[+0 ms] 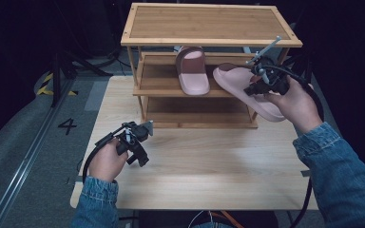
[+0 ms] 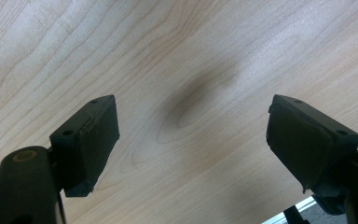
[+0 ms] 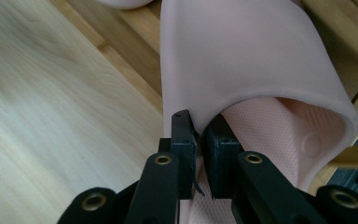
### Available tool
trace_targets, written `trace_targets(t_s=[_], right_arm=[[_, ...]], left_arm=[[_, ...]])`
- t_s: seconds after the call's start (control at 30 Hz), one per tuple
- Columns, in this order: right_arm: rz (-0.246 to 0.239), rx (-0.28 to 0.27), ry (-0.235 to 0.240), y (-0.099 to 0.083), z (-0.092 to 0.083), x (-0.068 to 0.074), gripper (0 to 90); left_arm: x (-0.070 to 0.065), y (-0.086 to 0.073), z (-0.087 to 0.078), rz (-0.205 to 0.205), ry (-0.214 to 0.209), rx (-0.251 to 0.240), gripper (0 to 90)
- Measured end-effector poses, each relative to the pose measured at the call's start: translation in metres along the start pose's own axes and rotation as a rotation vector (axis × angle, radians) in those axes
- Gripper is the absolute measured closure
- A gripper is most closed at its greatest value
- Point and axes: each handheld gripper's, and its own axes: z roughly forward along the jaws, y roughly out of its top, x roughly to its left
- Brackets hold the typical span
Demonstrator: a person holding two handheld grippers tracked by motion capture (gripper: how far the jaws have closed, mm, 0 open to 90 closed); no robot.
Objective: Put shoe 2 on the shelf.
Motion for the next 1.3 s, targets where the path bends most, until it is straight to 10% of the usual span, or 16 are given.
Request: trace_targets(t_s=[0.2,0.97,1.3], right_arm=[[-0.069,-0.021,-0.036,0.015,0.015,-0.001,83.1],[-0.09,-0.074,-0.157,0.023,0.043,-0.005,82.2],[-0.093,-0.185,-0.189,0.011,0.03,-0.001,66.2]], left_arm=[[0.003,-0.009,0.001,-0.018,-0.006,0.003,17.3],[0.001,-0.007,0.0,-0.007,-0.005,0.0,17.3],[0.004,-0.005,0.001,0.003,-0.009,-0.002,17.3]])
